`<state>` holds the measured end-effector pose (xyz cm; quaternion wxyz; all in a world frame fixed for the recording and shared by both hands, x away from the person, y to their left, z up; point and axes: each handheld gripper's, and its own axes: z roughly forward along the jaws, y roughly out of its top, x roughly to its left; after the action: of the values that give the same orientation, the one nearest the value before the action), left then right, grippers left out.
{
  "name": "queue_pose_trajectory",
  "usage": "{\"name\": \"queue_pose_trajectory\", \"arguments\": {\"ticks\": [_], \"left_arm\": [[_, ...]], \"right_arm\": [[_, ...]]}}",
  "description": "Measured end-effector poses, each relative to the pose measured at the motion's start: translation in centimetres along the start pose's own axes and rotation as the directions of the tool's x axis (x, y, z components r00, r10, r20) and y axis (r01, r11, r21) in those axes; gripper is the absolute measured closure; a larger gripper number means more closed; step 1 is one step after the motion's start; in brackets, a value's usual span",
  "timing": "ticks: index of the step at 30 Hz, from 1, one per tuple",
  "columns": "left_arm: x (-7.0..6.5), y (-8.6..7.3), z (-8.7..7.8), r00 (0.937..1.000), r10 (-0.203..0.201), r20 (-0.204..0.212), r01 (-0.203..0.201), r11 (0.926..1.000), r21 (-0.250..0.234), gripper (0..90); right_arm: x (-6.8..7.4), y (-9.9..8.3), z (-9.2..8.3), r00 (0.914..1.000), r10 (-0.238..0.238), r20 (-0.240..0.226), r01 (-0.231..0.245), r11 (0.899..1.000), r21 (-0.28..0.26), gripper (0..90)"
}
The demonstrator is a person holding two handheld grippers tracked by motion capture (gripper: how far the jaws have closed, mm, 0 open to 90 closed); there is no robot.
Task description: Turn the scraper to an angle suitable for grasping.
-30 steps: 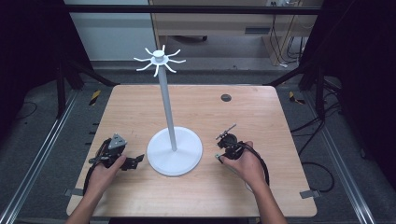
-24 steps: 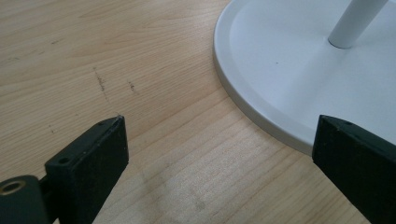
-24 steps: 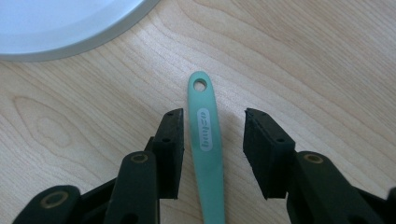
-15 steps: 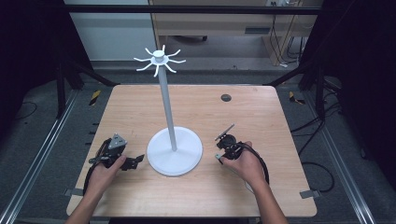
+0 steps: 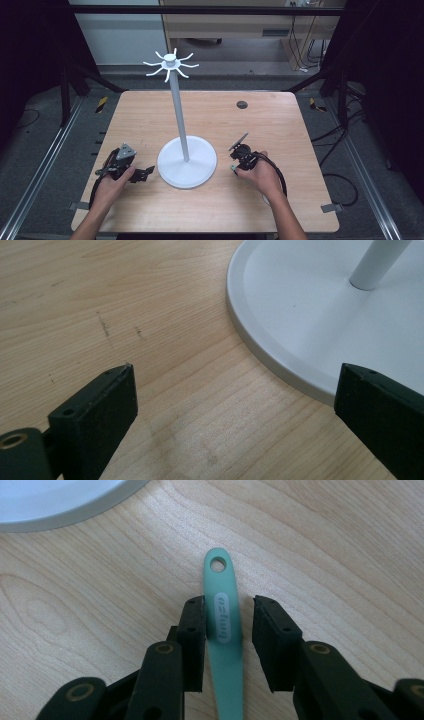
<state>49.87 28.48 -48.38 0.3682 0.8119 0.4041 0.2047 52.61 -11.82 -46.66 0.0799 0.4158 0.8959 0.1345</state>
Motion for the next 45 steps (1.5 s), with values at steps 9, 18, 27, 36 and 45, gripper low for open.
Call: {"name": "queue_pose_trajectory", "arguments": {"ticks": [9,18,27,36,45], "left_arm": [[0.0,0.0,0.0,1.0,0.001,0.002,-0.001,1.0,0.002,3.3],[-0.1,0.0,0.1,1.0,0.003,0.005,-0.003,1.0,0.007,3.3],[-0.1,0.0,0.1,1.0,0.004,0.005,-0.004,0.9999,0.01,3.3],[0.0,-0.1,0.1,1.0,0.001,0.001,-0.001,0.9999,0.01,3.3],[0.0,-0.1,0.1,1.0,0.0,0.0,0.0,1.0,0.01,3.2]], "right_arm": [[0.2,0.3,0.1,0.9999,-0.005,-0.011,0.006,1.0,0.018,71.9],[0.2,0.4,0.3,0.9991,-0.042,-0.009,0.042,0.999,0.024,73.6],[-0.2,-0.2,-2.0,0.9999,-0.002,-0.011,0.002,0.997,-0.072,74.1],[0.1,-1.0,-5.4,0.9994,-0.019,0.03,0.024,0.981,-0.193,74.2],[-0.1,-1.8,-9.1,0.9995,0.002,0.03,0.009,0.936,-0.352,74.4]]}}
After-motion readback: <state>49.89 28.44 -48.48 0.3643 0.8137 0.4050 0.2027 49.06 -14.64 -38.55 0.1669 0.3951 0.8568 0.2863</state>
